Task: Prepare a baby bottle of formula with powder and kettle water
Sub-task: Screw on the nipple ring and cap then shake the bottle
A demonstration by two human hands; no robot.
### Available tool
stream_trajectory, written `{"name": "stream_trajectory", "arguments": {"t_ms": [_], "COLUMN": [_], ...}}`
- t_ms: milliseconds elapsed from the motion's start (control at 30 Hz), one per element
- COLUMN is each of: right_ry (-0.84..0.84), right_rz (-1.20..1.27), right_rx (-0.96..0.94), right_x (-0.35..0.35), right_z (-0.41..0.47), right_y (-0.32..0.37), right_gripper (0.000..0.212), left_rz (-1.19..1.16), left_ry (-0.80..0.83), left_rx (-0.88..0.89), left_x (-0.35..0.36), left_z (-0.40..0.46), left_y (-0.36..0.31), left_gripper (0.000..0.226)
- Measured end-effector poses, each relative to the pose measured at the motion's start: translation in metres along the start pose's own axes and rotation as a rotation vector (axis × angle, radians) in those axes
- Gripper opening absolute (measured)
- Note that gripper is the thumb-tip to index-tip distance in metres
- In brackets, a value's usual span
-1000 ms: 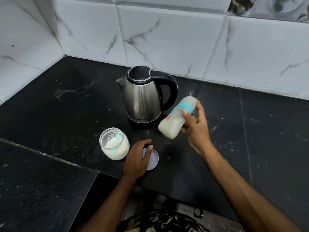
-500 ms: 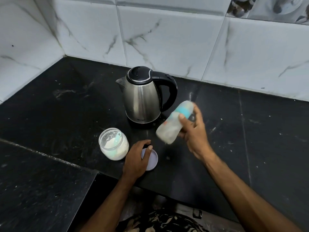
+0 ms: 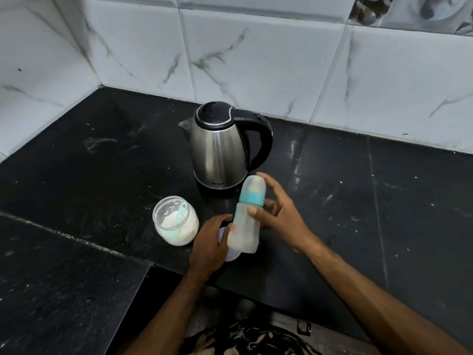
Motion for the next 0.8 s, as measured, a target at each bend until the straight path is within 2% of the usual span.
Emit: {"name": "stream_trajectory", "arguments": {"t_ms": [33,167,200,267,367,400,433,533,600,633,733,767,800], "right_ry": [-0.033,-0.367,-0.390,-0.286,0.008,0.015,-0.046,-0.369,-0.453,-0.411,-0.058,-0.014,-0.063], "right_rz": [0.017,0.277,0.295,0.223,0.010,-0.004,0.027,0.240,0.315,0.294,0.046,0.004,0.035], "right_rx": [-0.003,0.000,-0.005,0.001,0.007,-0.005,-0.018,-0.011,-0.007,0.004,0.039,0.035,0.029], "right_x": [-0.004,-0.032,-0.032,-0.022,-0.007,-0.011,-0.017,-0.039,-0.037,-0.031,-0.007,-0.007,-0.010], "right_z": [0.003,0.021,0.022,0.015,0.000,0.000,0.003,0.019,0.021,0.018,0.002,0.001,0.004], "right_y": [0.001,0.008,0.007,0.004,-0.002,0.000,0.002,0.009,0.006,0.001,-0.010,-0.013,-0.012], "right_gripper": [0.076,0.071,0.069,0.068,0.076,0.076,0.073,0.059,0.054,0.057,0.075,0.078,0.079], "left_rz": [0.015,0.055,0.059,0.063,0.038,0.040,0.046,0.053,0.058,0.060,0.054,0.049,0.052], "left_ry": [-0.006,-0.040,-0.038,-0.032,-0.017,-0.021,-0.028,-0.040,-0.039,-0.038,-0.018,-0.015,-0.019], "left_rx": [0.000,-0.003,-0.011,-0.002,0.002,-0.005,-0.007,-0.003,-0.004,-0.002,0.010,0.012,0.013], "left_x": [0.000,0.002,0.002,0.001,0.000,0.001,0.001,0.002,0.002,0.001,0.000,0.001,0.001], "left_z": [0.000,0.000,0.000,0.000,0.000,0.001,0.001,0.000,0.000,0.000,0.001,0.001,0.000], "left_y": [0.000,-0.008,-0.009,-0.007,-0.005,-0.005,-0.005,-0.006,-0.007,-0.006,-0.005,-0.005,-0.005], "left_gripper": [0.036,0.042,0.043,0.042,0.045,0.045,0.044,0.041,0.041,0.041,0.045,0.045,0.044]}}
Point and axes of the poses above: each hand's wrist, its own z-axis towards the middle knuckle, its own x-axis out of the palm, y = z × x, the point moved 2 cm from there along z, towards the middle knuckle, and after that the axes turned 15 degrees about -z, right-handed, at the moved point
